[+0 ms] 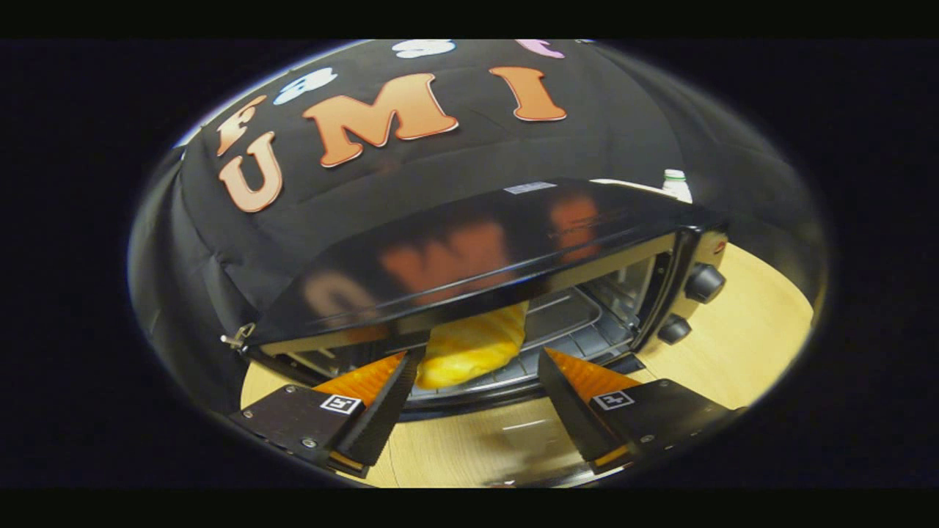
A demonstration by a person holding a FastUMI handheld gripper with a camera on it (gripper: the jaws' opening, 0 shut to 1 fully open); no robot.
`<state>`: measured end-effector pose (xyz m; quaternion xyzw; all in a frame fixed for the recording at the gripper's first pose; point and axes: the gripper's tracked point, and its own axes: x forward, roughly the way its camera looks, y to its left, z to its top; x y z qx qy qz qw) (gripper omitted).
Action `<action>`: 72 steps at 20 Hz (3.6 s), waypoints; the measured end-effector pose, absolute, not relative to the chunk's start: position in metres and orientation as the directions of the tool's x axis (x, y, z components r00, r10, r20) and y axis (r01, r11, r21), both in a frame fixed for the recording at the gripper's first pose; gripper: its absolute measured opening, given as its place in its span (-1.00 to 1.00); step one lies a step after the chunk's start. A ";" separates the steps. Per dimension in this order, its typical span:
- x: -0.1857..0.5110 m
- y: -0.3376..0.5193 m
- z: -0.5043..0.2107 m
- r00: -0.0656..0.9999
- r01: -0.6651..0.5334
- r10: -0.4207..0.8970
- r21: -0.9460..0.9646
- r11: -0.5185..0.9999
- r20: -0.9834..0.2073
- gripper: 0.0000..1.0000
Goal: Open the toaster oven, put the food inside, and close the toaster oven door.
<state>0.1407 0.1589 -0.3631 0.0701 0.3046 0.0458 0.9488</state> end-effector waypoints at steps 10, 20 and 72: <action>0.037 0.110 -0.329 0.830 -0.099 0.121 0.069 0.993 -0.545 0.97; -0.030 0.086 -0.403 0.709 -0.158 0.092 -0.031 0.987 -0.699 0.98; 0.095 0.126 -0.305 0.782 -0.232 0.194 0.013 0.973 -0.592 0.98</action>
